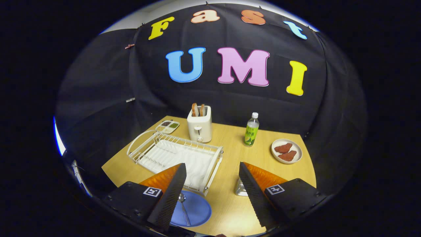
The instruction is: Take the plate from the dish rack, then take the spoon from the basket and place it into the plate.
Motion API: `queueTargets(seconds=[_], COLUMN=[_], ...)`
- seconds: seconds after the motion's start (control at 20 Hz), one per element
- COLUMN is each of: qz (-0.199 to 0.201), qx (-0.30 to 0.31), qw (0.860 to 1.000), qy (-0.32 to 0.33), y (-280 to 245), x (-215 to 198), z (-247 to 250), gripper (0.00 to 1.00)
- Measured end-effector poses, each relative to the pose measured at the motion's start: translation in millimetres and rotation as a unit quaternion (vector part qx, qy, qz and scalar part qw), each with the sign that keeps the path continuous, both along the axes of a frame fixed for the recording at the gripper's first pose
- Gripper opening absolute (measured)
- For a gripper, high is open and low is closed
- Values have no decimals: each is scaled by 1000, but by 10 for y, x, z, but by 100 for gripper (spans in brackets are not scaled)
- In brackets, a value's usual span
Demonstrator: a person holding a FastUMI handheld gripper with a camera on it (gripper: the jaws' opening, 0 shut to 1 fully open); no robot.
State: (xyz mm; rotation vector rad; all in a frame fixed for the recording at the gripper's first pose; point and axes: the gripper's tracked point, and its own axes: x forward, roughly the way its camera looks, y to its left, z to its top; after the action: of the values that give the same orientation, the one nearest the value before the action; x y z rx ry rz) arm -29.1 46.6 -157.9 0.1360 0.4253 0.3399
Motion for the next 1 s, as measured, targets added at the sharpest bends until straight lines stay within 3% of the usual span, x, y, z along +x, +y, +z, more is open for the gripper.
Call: queueTargets(seconds=[0.55, 1.0], qz=[-64, -86], qx=[-17, 20], qw=[988, 984], qy=[-141, -156], y=[-1035, -1634], x=[137, 232], z=[1314, 1409], gripper=[97, 98])
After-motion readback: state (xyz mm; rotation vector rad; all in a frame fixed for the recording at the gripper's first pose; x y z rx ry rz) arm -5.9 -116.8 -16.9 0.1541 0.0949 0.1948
